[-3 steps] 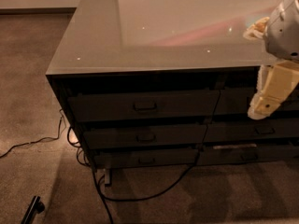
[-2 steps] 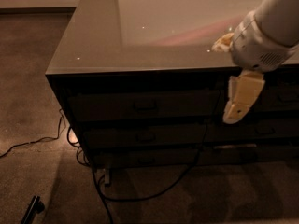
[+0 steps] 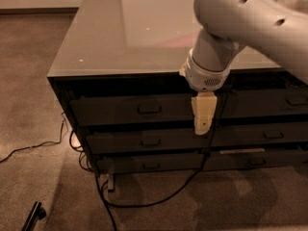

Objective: Open top drawer

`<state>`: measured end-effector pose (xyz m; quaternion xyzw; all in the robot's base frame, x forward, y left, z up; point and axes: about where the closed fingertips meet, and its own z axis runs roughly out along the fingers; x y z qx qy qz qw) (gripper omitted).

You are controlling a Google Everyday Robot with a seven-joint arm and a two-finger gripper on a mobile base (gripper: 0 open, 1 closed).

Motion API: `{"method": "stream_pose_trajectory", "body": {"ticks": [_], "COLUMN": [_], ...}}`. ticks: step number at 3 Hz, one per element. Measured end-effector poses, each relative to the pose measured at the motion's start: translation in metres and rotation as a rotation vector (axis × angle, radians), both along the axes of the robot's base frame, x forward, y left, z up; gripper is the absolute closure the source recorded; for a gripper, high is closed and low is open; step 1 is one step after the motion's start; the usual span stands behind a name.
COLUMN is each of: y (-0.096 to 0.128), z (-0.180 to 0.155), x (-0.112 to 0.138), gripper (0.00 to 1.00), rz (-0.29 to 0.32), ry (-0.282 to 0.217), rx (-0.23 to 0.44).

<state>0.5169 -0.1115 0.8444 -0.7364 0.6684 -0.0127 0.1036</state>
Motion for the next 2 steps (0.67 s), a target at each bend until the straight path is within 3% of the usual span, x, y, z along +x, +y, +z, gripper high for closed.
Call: {"method": "stream_pose_trajectory", "body": {"ticks": [1, 2], "y": [-0.003, -0.001], "z": [0.0, -0.013], "x": [0.002, -0.004], "gripper": [0.0, 0.0], "rz": [0.003, -0.013], "ry": [-0.012, 0.023], "rx": [-0.018, 0.022]}}
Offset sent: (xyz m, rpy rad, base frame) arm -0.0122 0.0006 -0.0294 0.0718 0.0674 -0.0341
